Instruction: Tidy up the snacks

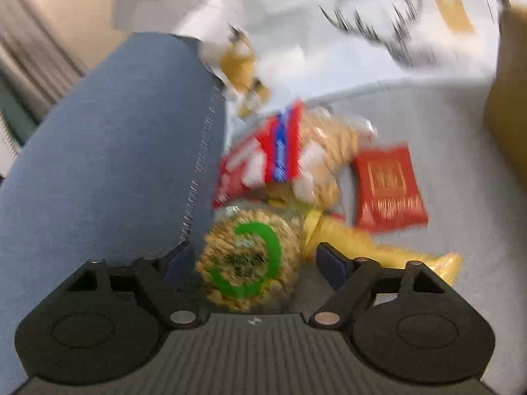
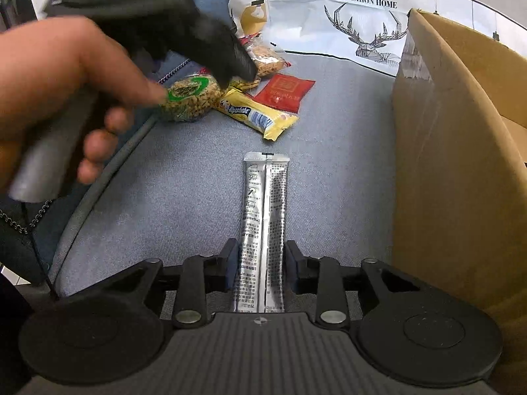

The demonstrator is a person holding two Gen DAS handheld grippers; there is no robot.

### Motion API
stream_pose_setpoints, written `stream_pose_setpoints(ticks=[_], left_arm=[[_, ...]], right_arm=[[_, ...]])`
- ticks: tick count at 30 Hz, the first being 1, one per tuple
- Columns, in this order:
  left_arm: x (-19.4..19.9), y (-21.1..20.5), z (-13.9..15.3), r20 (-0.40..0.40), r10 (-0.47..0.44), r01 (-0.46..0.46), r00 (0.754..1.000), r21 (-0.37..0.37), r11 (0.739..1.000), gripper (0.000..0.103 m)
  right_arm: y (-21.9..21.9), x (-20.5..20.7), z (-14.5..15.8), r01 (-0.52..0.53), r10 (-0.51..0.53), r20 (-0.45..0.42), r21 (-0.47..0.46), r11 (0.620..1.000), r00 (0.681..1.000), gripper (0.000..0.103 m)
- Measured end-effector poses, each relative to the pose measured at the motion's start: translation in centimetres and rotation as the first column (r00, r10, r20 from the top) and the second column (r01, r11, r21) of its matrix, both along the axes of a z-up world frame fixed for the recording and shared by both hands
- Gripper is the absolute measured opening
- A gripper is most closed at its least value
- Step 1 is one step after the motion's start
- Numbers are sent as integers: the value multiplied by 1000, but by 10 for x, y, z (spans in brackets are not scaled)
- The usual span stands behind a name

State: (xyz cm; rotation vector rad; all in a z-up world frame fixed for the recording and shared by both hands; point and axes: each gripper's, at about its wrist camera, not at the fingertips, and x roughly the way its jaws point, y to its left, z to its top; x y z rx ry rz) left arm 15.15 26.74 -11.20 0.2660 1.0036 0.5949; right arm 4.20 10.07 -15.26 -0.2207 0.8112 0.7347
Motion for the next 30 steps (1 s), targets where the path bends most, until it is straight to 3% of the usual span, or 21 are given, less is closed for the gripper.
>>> stream_pose_setpoints(ticks=[3, 5, 9, 13, 16, 21, 23, 26, 28, 30], left_arm=[[2, 4, -6, -16, -15, 16, 1000, 50, 999, 82], [2, 7, -8, -19, -30, 31, 999, 57, 998, 62], [-2, 6, -1, -7, -33, 34, 999, 35, 999, 50], [-8, -2, 16, 70, -54, 51, 996, 37, 998, 31], [-18, -4, 27, 107, -53, 49, 993, 38, 998, 25], [-38, -2, 44, 176, -27, 27, 984, 2, 1000, 24], [-47, 0, 53, 218, -21, 30, 976, -39, 999, 23], [-66, 4, 69, 304, 11, 55, 953, -206, 977, 23], [-79, 9, 78, 355, 40, 92, 934, -346, 934, 23], [-92, 15, 82, 383, 79, 135, 920, -501, 855, 23]], right_arm=[[1, 2, 0, -1, 1, -3, 1, 1000, 1000, 34], [1, 2, 0, 0, 0, -3, 3, 1000, 1000, 34], [1, 0, 0, -5, 5, 6, -1, 1000, 1000, 34], [0, -2, -1, -6, 6, 13, 0, 1000, 1000, 34], [-1, -4, -1, -11, 11, 23, -2, 1000, 1000, 33], [-1, -7, -1, -13, 14, 40, -6, 1000, 999, 33], [-1, -9, -1, -12, 13, 47, -6, 1000, 999, 32], [-1, -10, -1, -10, 10, 58, -7, 1000, 998, 31], [-1, -10, 0, -7, 7, 62, -3, 1000, 998, 30], [-2, -11, 0, -4, 4, 67, 0, 1000, 998, 29]])
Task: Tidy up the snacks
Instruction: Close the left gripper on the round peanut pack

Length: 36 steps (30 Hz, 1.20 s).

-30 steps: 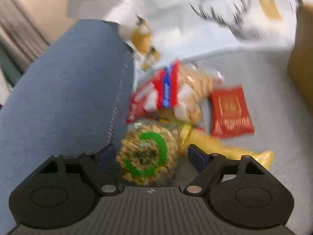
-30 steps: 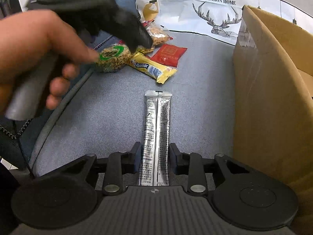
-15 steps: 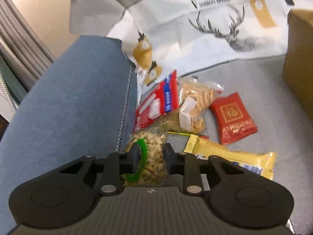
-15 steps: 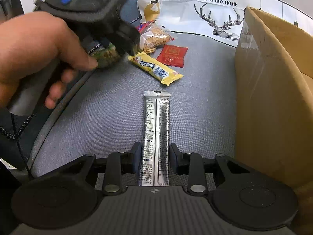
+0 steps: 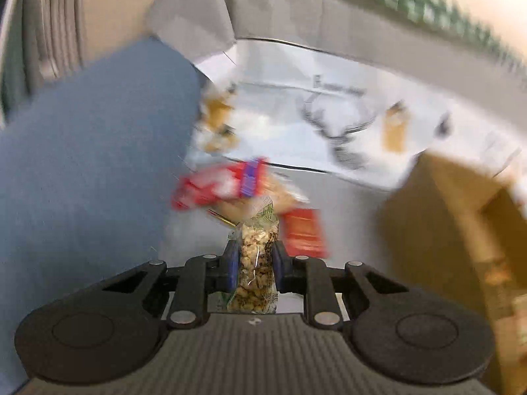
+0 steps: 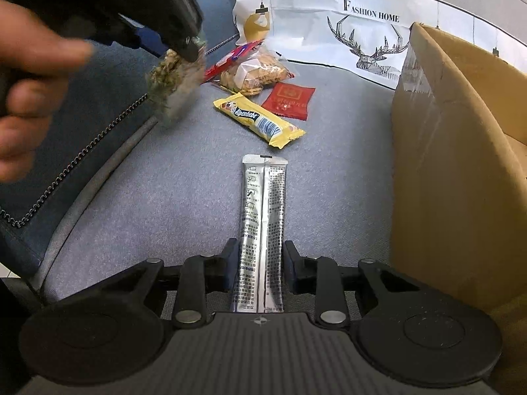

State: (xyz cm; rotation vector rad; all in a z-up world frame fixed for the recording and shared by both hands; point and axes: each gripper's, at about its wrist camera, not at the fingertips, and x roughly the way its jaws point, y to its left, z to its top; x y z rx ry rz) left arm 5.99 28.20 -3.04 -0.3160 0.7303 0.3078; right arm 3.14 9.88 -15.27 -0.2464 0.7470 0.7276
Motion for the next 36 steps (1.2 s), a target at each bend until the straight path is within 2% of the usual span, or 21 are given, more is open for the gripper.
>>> stream_pose_setpoints(ticks=[1, 2, 3, 4, 6, 10, 12, 15, 18, 19, 20, 23, 31, 33, 34, 36], left_arm=[[-4, 4, -3, 1, -19, 19, 1000, -104, 994, 23], [-7, 7, -7, -9, -28, 26, 1000, -175, 984, 23], [-8, 9, -13, -35, -38, 28, 999, -239, 971, 23], [-7, 10, -20, -73, -38, 17, 997, -267, 964, 23], [-6, 12, -23, -113, -11, -16, 994, -229, 973, 25], [-6, 8, -21, -159, 55, -67, 986, -73, 995, 28], [-3, 10, -25, -188, 71, -81, 980, -47, 996, 28], [1, 12, -30, -222, 78, -86, 972, -30, 996, 38], [3, 14, -35, -246, 67, -73, 967, -15, 997, 59], [5, 13, -37, -261, 60, -65, 963, -9, 998, 72], [5, 11, -39, -274, 55, -58, 960, -4, 998, 81], [11, 5, -46, -292, 12, -13, 956, -2, 1000, 85], [26, -8, -68, -391, -65, 64, 918, -15, 998, 86], [28, -10, -71, -403, -70, 73, 912, -7, 997, 86], [28, -10, -72, -407, -73, 78, 911, -4, 997, 86], [28, -11, -73, -409, -76, 84, 909, 2, 996, 86]], right_arm=[[0, 0, 0, 1, -1, 2, 1, 1000, 1000, 29], [0, -1, 0, 1, -1, 4, 2, 1000, 1000, 29], [0, -1, 0, 1, -1, 4, 1, 1000, 1000, 29], [-1, -1, 0, 0, 0, 2, 0, 1000, 1000, 29], [0, -1, 0, -2, 2, -7, 0, 1000, 1000, 29], [0, 1, 0, -1, 1, -17, 2, 1000, 1000, 33], [0, 3, 0, 1, -1, -21, 7, 1000, 1000, 33], [1, 3, 0, 1, -1, -24, 8, 1000, 1000, 33], [0, 2, 0, 0, 1, -24, 11, 1000, 1000, 34], [0, 3, -1, -1, 1, -24, 11, 1000, 1000, 35], [1, 2, -1, 1, -1, -24, 12, 1000, 1000, 37], [1, 3, -1, 6, -6, -26, 12, 1000, 1000, 43], [3, 5, -3, 4, -4, -11, -5, 1000, 1000, 44], [3, 4, -3, 3, -3, 1, -12, 1000, 1000, 39], [3, 3, -3, 0, 0, 6, -13, 1000, 1000, 31], [2, 3, -3, 0, 0, 12, -11, 1000, 1000, 29]])
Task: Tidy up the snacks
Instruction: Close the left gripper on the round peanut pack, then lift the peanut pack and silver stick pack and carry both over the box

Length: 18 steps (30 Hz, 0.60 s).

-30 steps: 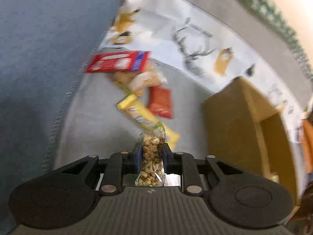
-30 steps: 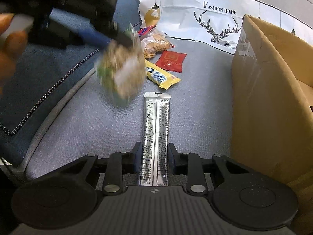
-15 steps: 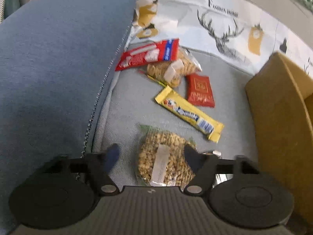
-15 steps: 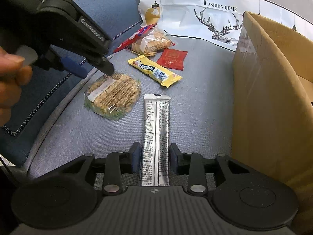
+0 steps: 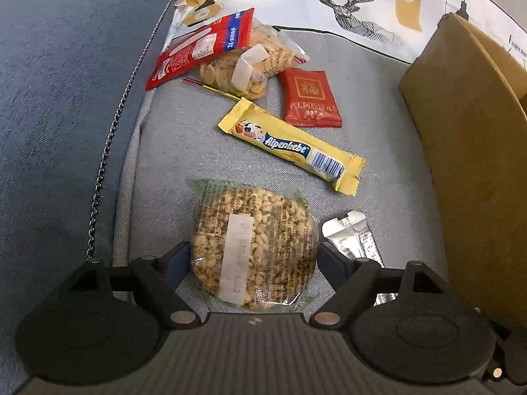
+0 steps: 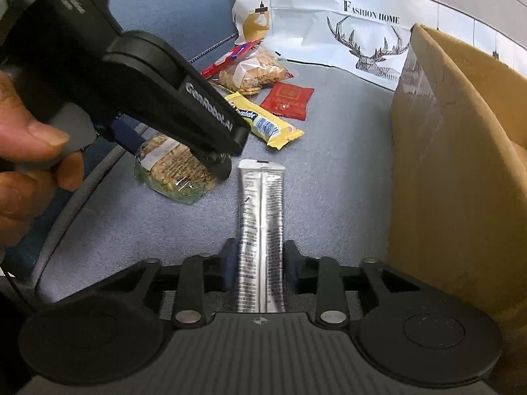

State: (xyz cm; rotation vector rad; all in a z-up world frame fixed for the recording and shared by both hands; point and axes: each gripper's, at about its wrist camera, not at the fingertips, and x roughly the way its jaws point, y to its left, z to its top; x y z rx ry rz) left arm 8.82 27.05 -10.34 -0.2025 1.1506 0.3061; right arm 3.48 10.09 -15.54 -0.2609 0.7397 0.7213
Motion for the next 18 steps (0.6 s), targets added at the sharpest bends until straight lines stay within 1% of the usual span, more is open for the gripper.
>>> stream_pose_setpoints(ticks=[2, 8, 11, 13, 15, 18], left_arm=[[1, 0, 0, 2, -2, 2, 1000, 5, 1000, 84], [-4, 4, 3, -1, 21, -21, 1000, 13, 1000, 83], [-6, 9, 4, 2, 39, -39, 999, -1, 999, 84], [-6, 10, 2, -11, 39, -39, 999, -12, 999, 84], [-5, 8, 1, -20, 29, -29, 999, -4, 1000, 84], [-3, 5, -2, -35, 19, -19, 999, 3, 1000, 84]], right_arm=[[-1, -1, 1, 3, -3, 8, 9, 1000, 1000, 26], [-3, -3, 5, 12, -12, 37, 14, 1000, 999, 25], [-1, -4, 4, 15, -15, 40, 1, 1000, 999, 26], [0, -3, 2, 16, -15, 29, -8, 1000, 999, 27], [0, 0, -1, 19, -19, -1, -8, 1000, 1000, 31], [0, 0, -1, 16, -16, 0, -8, 1000, 1000, 32]])
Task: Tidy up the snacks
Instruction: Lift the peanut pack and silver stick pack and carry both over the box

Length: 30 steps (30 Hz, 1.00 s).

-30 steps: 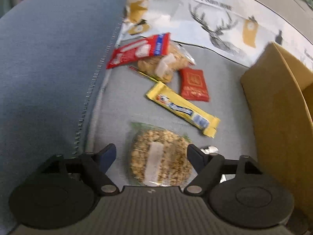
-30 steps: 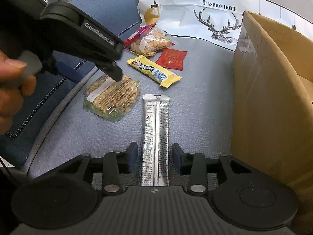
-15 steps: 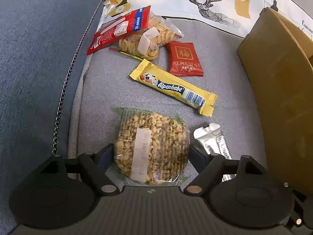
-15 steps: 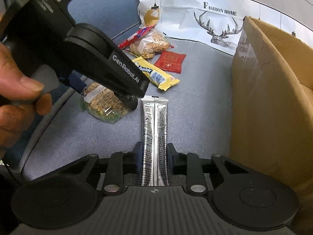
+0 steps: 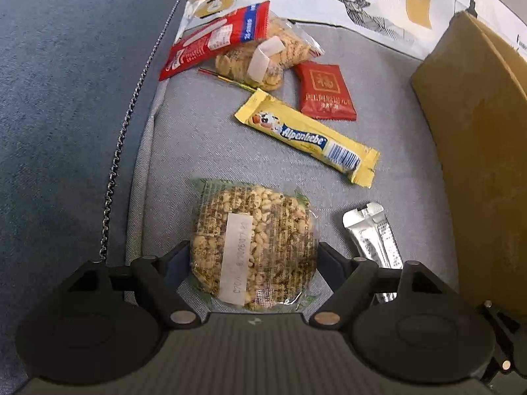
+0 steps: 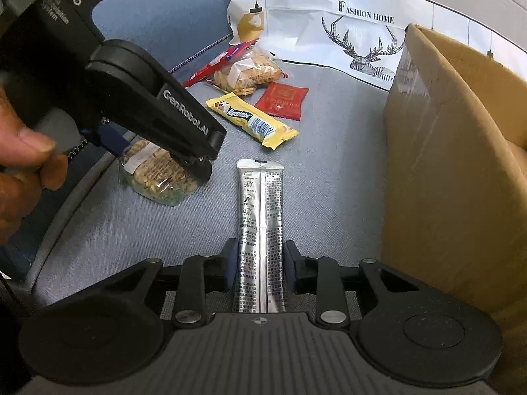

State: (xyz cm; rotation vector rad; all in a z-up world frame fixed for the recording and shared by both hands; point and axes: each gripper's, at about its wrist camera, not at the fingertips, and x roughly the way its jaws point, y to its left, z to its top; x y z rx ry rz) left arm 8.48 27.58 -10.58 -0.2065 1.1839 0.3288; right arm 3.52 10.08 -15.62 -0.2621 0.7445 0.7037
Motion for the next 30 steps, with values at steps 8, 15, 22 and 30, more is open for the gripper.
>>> stream_pose_setpoints(ticks=[8, 15, 22, 30], left_arm=[[1, -1, -2, -8, -11, 11, 1000, 7, 1000, 84], [0, -1, -1, -1, -12, 12, 1000, 15, 1000, 84], [-3, 1, 8, 51, 6, -7, 999, 13, 1000, 83], [-13, 2, 34, 175, 30, -30, 984, -3, 1000, 83]], right_arm=[[1, 0, 0, -1, 1, 0, 0, 1000, 1000, 33], [0, 0, 1, -6, 6, 5, 21, 1000, 1000, 25], [-4, -4, 9, -7, 5, 40, 58, 998, 999, 21], [-13, -16, 29, -25, 12, 123, 107, 994, 992, 20]])
